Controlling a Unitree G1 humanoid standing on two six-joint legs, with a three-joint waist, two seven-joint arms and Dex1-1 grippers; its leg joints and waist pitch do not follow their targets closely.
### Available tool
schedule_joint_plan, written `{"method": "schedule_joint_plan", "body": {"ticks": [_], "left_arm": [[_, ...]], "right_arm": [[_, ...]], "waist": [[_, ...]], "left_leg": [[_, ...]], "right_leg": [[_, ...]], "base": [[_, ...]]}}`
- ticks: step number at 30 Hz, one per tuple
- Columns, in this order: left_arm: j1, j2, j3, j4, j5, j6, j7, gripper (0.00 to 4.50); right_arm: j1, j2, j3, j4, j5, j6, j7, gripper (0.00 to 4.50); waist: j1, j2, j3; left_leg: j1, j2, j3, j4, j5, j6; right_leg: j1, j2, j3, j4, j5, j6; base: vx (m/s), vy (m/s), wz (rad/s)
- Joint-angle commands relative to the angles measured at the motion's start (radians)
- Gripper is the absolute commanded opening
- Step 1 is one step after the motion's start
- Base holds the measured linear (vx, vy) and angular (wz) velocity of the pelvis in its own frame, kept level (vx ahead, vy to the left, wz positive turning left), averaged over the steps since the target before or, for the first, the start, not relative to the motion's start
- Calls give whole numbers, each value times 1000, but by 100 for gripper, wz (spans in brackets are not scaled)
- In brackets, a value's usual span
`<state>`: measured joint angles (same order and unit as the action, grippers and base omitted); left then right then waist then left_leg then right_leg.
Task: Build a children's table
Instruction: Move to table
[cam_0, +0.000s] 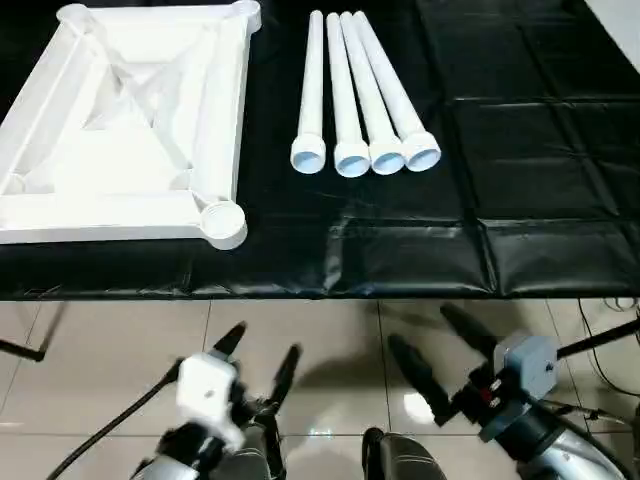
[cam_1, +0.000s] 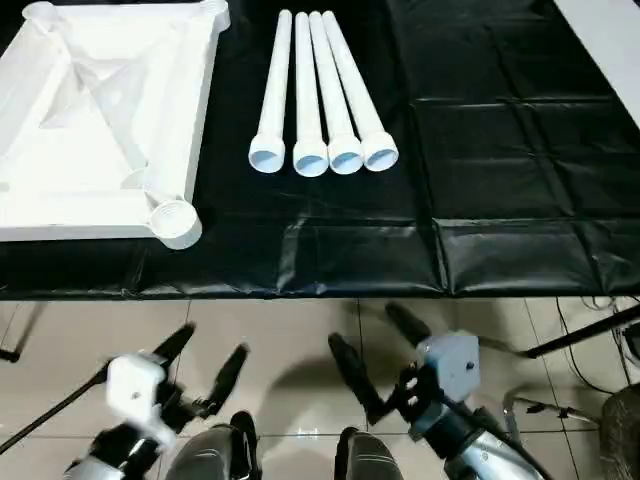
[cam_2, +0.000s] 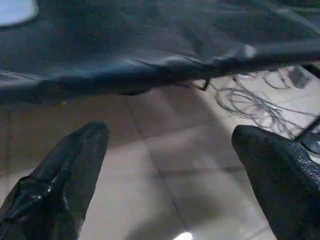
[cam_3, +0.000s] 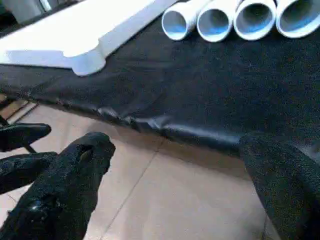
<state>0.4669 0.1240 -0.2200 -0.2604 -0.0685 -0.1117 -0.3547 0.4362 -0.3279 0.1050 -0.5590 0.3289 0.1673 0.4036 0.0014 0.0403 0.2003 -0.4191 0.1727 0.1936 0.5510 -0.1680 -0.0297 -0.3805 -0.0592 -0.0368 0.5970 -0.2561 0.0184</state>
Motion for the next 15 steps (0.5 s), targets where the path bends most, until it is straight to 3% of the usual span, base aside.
{"method": "schedule_joint_plan", "body": {"ticks": [1,2,3,4,5,7,9,10,11,12,13,14,15], "left_arm": [[17,9,-60,-135,7,11,-53,448],[17,9,-60,-135,7,11,-53,448],[-13,-7,-120,-237,6,68,-36,448],[-36,-26,-131,-255,25,85,-15,448],[-56,-45,-137,-263,48,96,7,448],[-92,-87,-142,-263,81,111,50,448],[-138,-149,-143,-232,152,126,134,448],[-233,-95,-26,-266,62,212,136,448],[-233,-95,-26,-266,62,212,136,448],[-403,24,171,-284,-109,361,135,448],[-423,39,194,-287,-130,379,134,448],[-475,67,245,-272,-164,413,140,448],[-493,73,254,-243,-132,425,159,448]], "right_arm": [[-46,18,-4,-72,-5,16,-26,450],[-46,18,-4,-72,-5,16,-26,450],[-145,46,-23,-108,-57,52,-114,450],[-180,49,-36,-114,-64,96,-149,450],[-204,52,-46,-116,-48,136,-174,450],[-243,60,-58,-113,-26,200,-213,450],[-277,87,-72,-98,-24,209,-246,450],[-289,107,-80,-88,-26,204,-267,450],[-289,107,-80,-88,-26,204,-267,450],[-306,127,-93,-59,-26,220,-294,450],[-308,129,-94,-55,-26,222,-297,450],[-313,136,-94,-33,-42,212,-305,450],[-313,145,-89,-11,-55,200,-303,450]], "waist": [[2,-2,-46],[1,-2,-45],[1,0,-50],[-1,0,-51],[0,2,-56],[7,8,-54],[12,5,-56],[12,3,-59],[15,2,-61],[23,-4,-73],[29,-3,-70],[38,-5,-73],[44,-3,-79]], "left_leg": [[37,76,-54,-62,-179,80],[39,79,-54,-63,-181,76],[42,80,-53,-63,-175,70],[42,80,-54,-64,-160,65],[47,80,-51,-61,-145,58],[54,80,-43,-60,-171,41],[46,74,-40,-63,-242,13],[45,71,-40,-59,-250,9],[48,64,-36,-57,-260,4],[32,37,-27,-32,-195,54],[30,23,-27,-13,-168,78],[-1,23,-50,26,-95,136],[-17,26,-62,50,-61,155]], "right_leg": [[32,-91,47,-55,204,-129],[29,-91,48,-55,197,-136],[30,-88,48,-54,187,-146],[31,-87,47,-52,189,-155],[30,-85,48,-51,180,-171],[24,-83,52,-58,132,-178],[33,-91,53,-68,-9,-178],[36,-93,55,-70,-38,-174],[33,-98,58,-71,-85,-170],[45,-117,76,-83,-148,-171],[43,-136,88,-94,-182,-178],[74,-196,117,-113,-218,-179],[84,-224,130,-117,-226,-182]], "base": [[0,0,0],[0,0,0],[0,0,0],[0,0,0],[-52,21,0],[-62,21,4],[-26,6,2],[0,0,0],[0,0,0],[0,0,0],[0,0,0],[-52,-9,-4],[-18,60,-8]]}}
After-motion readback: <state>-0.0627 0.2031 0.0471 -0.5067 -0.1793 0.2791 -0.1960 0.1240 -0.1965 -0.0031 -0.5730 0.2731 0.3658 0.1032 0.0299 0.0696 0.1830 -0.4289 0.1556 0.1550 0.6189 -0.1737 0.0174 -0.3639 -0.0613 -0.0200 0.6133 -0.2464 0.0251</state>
